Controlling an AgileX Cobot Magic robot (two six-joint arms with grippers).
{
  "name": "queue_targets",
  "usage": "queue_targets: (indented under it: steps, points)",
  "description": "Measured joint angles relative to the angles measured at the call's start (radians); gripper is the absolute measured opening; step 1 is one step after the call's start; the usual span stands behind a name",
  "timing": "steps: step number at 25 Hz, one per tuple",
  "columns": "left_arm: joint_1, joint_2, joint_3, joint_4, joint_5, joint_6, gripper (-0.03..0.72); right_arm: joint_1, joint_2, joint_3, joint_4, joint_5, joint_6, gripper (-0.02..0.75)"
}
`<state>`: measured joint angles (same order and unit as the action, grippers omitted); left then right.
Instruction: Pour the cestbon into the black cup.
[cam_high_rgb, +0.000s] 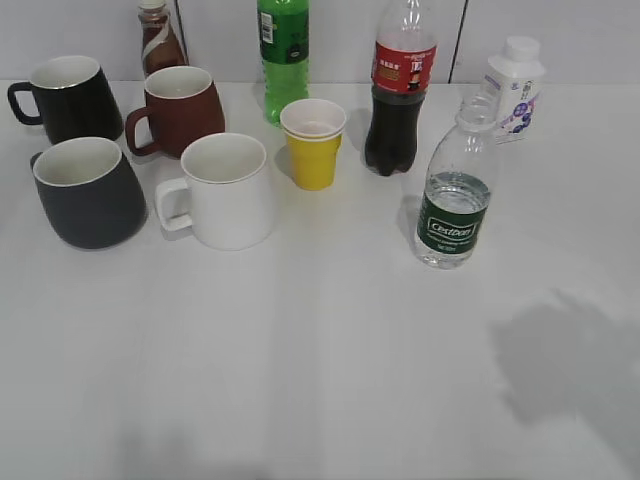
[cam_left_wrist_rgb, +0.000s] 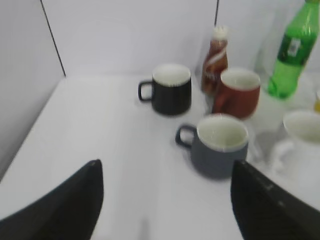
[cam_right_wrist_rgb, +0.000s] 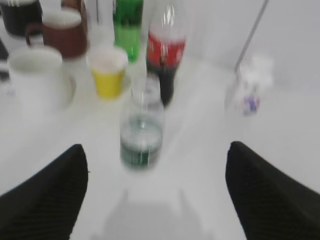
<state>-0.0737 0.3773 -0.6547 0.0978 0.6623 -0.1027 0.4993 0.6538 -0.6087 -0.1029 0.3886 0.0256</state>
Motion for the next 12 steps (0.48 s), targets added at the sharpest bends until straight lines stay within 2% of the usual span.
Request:
queue_targets:
  steps: [4, 6, 9, 12]
  points:
    - [-0.012, -0.123, -0.011, -0.026, 0.273, 0.030, 0.615, 0.002, -0.191, 0.000, 0.031, 0.418, 0.009, 0.638]
    - [-0.016, -0.184, -0.011, -0.041, 0.360, 0.036, 0.614, 0.002, -0.270, 0.012, 0.035, 0.568, 0.012, 0.625]
    - [-0.016, -0.255, 0.002, -0.043, 0.429, 0.038, 0.606, 0.002, -0.382, 0.051, 0.046, 0.684, 0.025, 0.600]
    - [-0.016, -0.288, 0.059, -0.048, 0.490, 0.039, 0.597, 0.002, -0.465, 0.077, 0.052, 0.694, 0.032, 0.587]
